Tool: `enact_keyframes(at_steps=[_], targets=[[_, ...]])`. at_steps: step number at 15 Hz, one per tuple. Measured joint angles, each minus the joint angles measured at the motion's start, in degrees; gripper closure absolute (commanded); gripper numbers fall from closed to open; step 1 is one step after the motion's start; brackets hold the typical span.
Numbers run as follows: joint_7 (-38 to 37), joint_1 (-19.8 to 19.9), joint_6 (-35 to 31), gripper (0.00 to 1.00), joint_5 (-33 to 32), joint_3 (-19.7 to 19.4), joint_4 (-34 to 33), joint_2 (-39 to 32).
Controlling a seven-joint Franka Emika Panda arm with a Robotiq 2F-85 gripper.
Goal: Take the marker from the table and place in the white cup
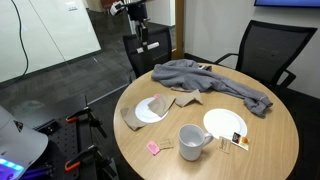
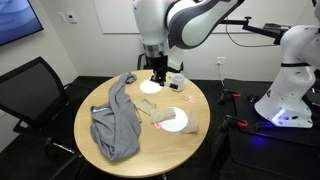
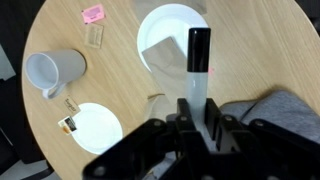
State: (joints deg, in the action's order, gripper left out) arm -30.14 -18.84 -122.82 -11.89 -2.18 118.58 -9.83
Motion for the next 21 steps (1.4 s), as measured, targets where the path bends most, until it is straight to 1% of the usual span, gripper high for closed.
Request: enact_keyframes(at_steps=[2,3,7,8,10,12,14,17,21], targets=[[2.8,2.5,2.9,0.80,0.0,0.5,0.9,3.4],[3.5,3.2,3.2,0.80,0.0,0.6,1.4,4.5],[3.9,3.5,3.2,0.80,0.0,1.2,2.5,5.1],[3.9,3.5,3.2,0.95,0.0,1.3,2.6,5.1],[3.6,3.8,3.1,0.95,-0.2,1.7,2.6,5.0],[0.9,4.5,3.0,0.95,-1.9,2.8,2.4,4.4],[-3.7,4.8,3.0,0.95,-4.6,3.3,1.9,3.6],[-10.8,5.3,2.9,0.95,-9.4,3.3,1.2,2.9],[-18.8,7.3,2.9,0.95,-15.6,3.0,0.6,2.9]])
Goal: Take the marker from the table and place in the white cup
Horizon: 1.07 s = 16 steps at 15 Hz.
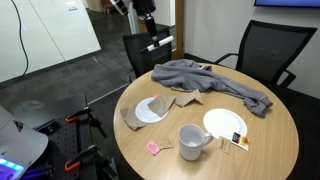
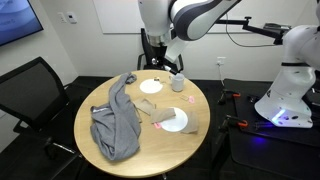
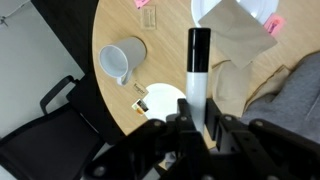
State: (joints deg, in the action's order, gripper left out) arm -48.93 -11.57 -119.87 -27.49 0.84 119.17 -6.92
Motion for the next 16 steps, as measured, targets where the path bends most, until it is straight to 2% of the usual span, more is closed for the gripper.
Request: enact_keyframes(at_steps=[4,9,16], targets=[[-9.9,1.6,0.0,0.95,-8.8,-0.7,-0.1,0.0],[-27.0,2.5,2.3,0.95,-19.7,-0.8,-0.1,-0.2],[-50.9,2.5,9.4,0.95,-26.4,-0.4,-0.1,-1.5]])
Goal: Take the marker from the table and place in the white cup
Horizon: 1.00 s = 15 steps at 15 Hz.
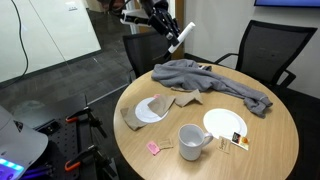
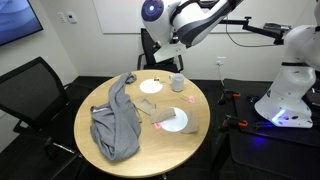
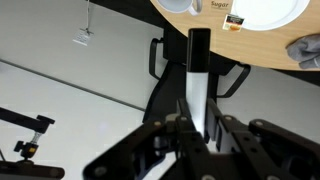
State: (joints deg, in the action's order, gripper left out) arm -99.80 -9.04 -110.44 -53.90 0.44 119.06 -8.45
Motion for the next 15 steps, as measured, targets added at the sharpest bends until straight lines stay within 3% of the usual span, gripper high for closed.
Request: enact_keyframes(at_steps=[9,15], targets=[[-27.0,0.0,11.6,0.95,-1.5,0.2,-1.5,-3.5],[-36.8,0.8,19.8,0.95,-1.1,0.0,-3.7,-7.2]])
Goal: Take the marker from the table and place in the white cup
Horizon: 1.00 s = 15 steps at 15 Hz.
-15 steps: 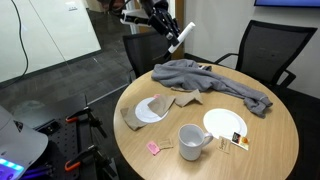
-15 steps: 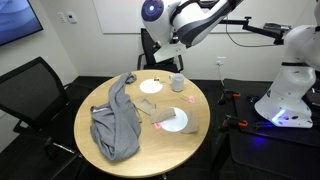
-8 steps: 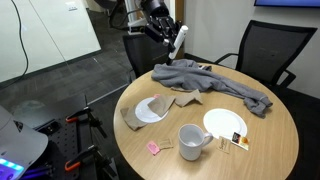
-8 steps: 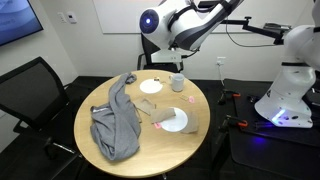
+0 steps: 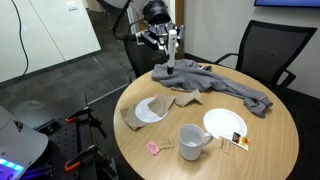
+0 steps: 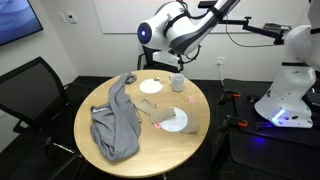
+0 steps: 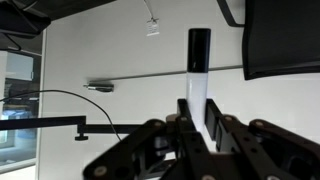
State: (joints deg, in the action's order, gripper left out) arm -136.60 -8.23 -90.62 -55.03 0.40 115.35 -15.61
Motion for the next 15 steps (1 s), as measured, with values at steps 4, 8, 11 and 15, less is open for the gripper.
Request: enact_keyframes(at_steps=[4,8,11,15], targets=[[-1.0,1.2,2.2,0.95,0.0,-0.3,-1.9,-3.3],[-1.0,2.3,2.5,0.95,-0.2,-0.7,-3.8,-6.6],[-1.0,2.7,2.5,0.95,-0.5,-1.5,-5.3,-9.3],[-0.9,3.4,2.5,0.95,-1.1,-2.7,-7.5,-13.4]])
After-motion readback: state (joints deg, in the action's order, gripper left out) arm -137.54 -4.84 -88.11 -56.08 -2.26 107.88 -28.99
